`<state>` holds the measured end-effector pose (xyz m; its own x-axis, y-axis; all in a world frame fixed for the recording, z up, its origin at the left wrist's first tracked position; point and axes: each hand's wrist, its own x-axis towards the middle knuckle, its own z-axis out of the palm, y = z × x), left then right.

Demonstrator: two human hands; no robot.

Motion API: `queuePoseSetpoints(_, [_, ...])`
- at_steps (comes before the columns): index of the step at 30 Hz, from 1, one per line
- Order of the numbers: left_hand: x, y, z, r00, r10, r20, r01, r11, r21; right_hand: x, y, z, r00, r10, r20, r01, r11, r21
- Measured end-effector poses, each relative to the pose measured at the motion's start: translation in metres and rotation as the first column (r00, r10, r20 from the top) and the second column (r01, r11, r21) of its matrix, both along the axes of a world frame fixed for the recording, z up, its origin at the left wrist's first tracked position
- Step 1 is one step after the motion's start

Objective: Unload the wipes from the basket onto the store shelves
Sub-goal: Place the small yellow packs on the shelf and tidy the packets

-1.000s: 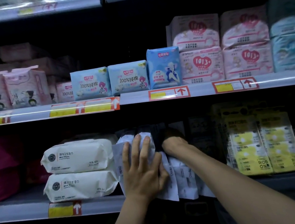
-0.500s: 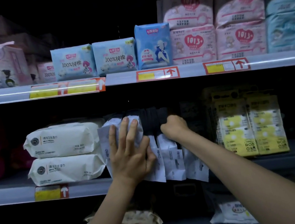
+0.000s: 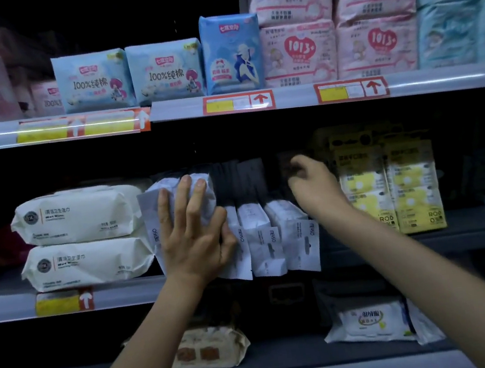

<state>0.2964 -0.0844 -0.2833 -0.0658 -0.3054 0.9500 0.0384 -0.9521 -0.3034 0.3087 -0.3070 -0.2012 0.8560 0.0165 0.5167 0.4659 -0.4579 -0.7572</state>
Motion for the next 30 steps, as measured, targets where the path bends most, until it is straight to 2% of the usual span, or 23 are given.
queuePoseSetpoints(3, [0.0, -0.001, 0.0, 1.0, 0.003, 0.013, -0.003, 1.0, 0.001, -0.035, -0.014, -0.063, 0.987, -0.007, 0.159, 0.011, 1.0, -0.024])
queuePoseSetpoints(7, [-0.001, 0.0, -0.001, 1.0, 0.002, 0.005, -0.002, 1.0, -0.009, -0.046, -0.004, -0.116, 0.988, 0.136, 0.069, -0.144, 0.981, 0.133])
queuePoseSetpoints(10, [-0.001, 0.0, 0.0, 1.0, 0.006, -0.001, -0.006, 1.0, -0.006, -0.039, 0.002, -0.118, 0.987, 0.129, 0.101, -0.143, 0.978, 0.152])
queuePoseSetpoints(15, [0.002, 0.001, -0.002, 1.0, 0.008, 0.018, -0.008, 1.0, 0.002, -0.032, 0.016, -0.106, 0.995, 0.012, 0.101, -0.021, 0.996, 0.087])
queuePoseSetpoints(20, [0.001, 0.001, -0.001, 0.999, 0.04, 0.007, -0.04, 0.999, 0.003, -0.034, 0.003, -0.1, 0.981, 0.192, 0.04, -0.195, 0.925, 0.326])
queuePoseSetpoints(23, [-0.003, -0.003, 0.001, 0.998, 0.049, -0.034, -0.049, 0.999, -0.003, -0.048, 0.014, -0.098, 0.991, 0.119, 0.063, -0.135, 0.907, 0.398])
queuePoseSetpoints(25, [-0.009, -0.006, 0.001, 0.996, 0.061, -0.063, -0.063, 0.998, -0.024, -0.06, 0.026, -0.099, 0.981, 0.012, 0.192, -0.07, 0.951, 0.301])
queuePoseSetpoints(27, [-0.018, -0.007, 0.002, 0.992, 0.065, -0.107, -0.069, 0.997, -0.039, -0.064, 0.034, -0.102, 0.924, -0.059, 0.379, 0.03, 0.996, 0.081])
queuePoseSetpoints(30, [-0.034, -0.009, 0.004, 0.973, 0.08, -0.216, -0.092, 0.995, -0.048, -0.048, 0.039, -0.109, 0.853, -0.09, 0.515, 0.243, 0.94, -0.238])
